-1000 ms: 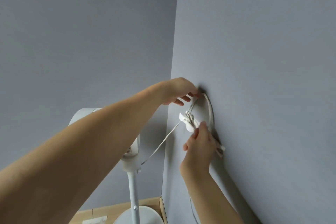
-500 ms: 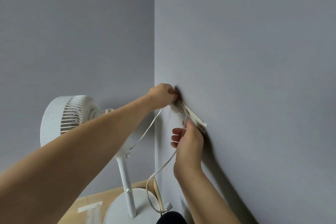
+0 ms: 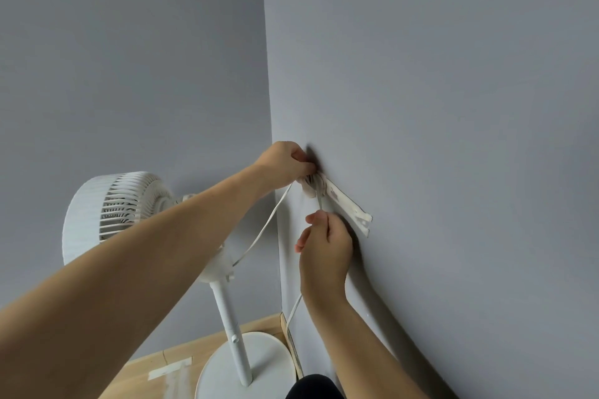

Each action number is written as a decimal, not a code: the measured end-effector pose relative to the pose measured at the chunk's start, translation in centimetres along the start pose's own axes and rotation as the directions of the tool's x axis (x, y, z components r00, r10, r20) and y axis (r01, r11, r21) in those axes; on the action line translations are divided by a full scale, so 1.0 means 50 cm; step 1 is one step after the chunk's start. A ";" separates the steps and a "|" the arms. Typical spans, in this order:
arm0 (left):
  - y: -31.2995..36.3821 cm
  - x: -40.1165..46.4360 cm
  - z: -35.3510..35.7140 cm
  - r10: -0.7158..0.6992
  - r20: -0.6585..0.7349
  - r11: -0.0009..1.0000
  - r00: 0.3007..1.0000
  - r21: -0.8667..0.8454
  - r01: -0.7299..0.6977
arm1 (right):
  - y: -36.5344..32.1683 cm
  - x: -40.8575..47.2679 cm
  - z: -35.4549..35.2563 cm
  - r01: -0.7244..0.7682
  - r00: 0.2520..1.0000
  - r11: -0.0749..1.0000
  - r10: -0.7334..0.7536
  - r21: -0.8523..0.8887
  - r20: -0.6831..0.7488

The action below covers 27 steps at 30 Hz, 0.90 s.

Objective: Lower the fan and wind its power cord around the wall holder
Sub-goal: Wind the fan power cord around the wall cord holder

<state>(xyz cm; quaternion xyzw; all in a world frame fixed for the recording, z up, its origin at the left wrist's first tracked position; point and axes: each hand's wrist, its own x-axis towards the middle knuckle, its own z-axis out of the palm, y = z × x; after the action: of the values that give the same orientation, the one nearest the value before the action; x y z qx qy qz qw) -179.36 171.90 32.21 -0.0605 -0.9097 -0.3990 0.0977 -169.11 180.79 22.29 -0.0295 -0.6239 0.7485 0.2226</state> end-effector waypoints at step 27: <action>-0.213 0.009 -0.031 -0.210 -0.076 0.977 0.975 -0.035 0.208 | 0.101 0.151 0.150 -0.338 0.921 0.931 0.357 0.134 -0.155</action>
<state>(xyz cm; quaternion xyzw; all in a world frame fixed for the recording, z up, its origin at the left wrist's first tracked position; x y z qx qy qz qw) -181.58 163.60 25.71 0.0502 -0.9009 -0.4215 0.0904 -179.81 176.05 20.93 -0.1944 -0.5463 0.8023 0.1417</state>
